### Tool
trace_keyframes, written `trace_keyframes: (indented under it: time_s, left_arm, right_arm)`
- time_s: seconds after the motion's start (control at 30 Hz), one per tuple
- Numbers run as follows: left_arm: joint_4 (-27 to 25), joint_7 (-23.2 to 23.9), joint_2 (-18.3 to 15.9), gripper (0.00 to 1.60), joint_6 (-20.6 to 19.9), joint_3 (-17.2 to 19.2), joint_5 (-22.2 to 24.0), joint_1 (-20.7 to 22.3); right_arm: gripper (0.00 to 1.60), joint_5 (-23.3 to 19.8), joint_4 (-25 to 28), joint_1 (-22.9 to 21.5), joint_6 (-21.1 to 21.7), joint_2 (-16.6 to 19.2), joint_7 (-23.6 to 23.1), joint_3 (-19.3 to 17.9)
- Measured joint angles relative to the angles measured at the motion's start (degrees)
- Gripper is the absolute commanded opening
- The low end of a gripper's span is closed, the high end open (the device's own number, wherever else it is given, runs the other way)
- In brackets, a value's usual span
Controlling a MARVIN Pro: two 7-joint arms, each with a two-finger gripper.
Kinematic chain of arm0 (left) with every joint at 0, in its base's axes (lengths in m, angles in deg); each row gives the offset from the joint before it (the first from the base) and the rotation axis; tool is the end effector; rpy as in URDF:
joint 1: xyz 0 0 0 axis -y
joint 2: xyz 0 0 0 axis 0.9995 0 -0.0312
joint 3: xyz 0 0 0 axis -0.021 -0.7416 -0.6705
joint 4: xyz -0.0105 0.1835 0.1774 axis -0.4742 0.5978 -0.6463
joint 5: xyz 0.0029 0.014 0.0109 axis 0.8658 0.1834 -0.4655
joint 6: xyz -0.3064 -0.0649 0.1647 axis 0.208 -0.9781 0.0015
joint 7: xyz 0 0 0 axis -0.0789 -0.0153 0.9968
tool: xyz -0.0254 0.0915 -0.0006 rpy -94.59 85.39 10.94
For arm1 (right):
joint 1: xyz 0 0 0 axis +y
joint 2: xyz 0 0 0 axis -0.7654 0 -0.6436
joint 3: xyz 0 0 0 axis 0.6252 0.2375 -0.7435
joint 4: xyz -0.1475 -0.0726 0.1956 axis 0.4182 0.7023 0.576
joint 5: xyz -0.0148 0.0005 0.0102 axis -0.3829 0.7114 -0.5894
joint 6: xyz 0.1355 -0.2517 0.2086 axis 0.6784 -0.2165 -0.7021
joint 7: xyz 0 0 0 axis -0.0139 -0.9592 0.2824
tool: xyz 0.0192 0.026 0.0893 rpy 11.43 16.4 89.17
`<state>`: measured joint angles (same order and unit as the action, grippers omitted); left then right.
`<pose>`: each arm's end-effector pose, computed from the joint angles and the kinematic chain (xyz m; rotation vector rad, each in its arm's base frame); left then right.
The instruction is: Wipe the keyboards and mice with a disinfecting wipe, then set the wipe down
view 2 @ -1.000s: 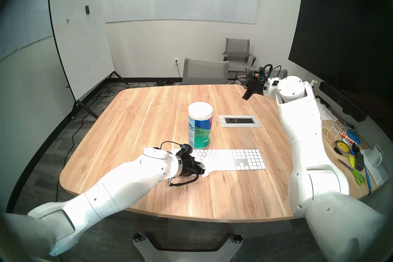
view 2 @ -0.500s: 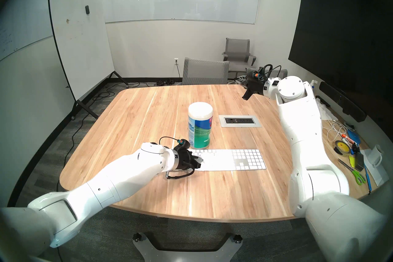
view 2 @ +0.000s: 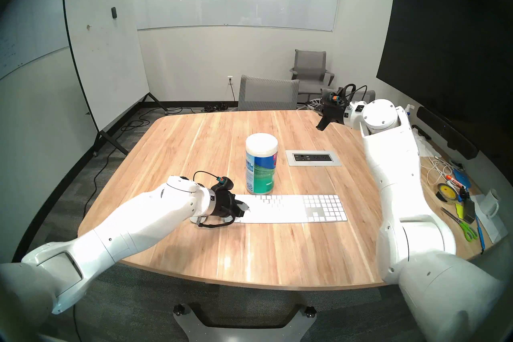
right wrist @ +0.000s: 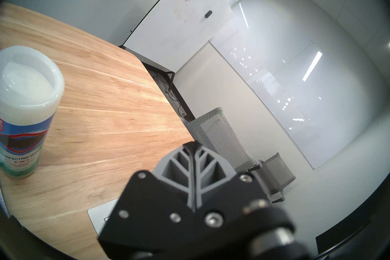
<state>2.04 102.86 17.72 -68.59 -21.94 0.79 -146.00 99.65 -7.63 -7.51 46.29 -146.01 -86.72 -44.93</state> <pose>0.4707 -0.1272 -0.2981 2.2986 -0.7908 0.9078 0.5989 -0.1098 -0.0595 1.7213 1.4688 1.9047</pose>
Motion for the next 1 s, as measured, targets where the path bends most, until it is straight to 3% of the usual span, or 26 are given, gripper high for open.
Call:
trace_keyframes:
  time_s: [0.2, 0.4, 0.8, 1.0]
  left_arm:
    - [-1.32, 2.70, -2.98, 0.00, -1.53, 0.05, -0.13, 0.14]
    - [0.51, 4.44, -3.26, 0.00, -1.76, -0.65, -1.26, 1.12]
    - [9.41, 6.75, 2.14, 0.00, -0.13, -1.71, -3.61, 6.24]
    - [10.47, 6.76, 4.82, 0.00, -0.36, -1.58, -4.20, 8.72]
  right_arm:
    - [0.00, 0.00, 0.00, 0.00, 0.02, 0.00, 0.00, 0.00]
    - [0.00, 0.00, 0.00, 0.00, 0.02, 0.00, 0.00, 0.00]
    - [0.00, 0.00, 0.00, 0.00, 0.00, 0.00, 0.00, 0.00]
    - [0.00, 0.00, 0.00, 0.00, -0.01, 0.00, 0.00, 0.00]
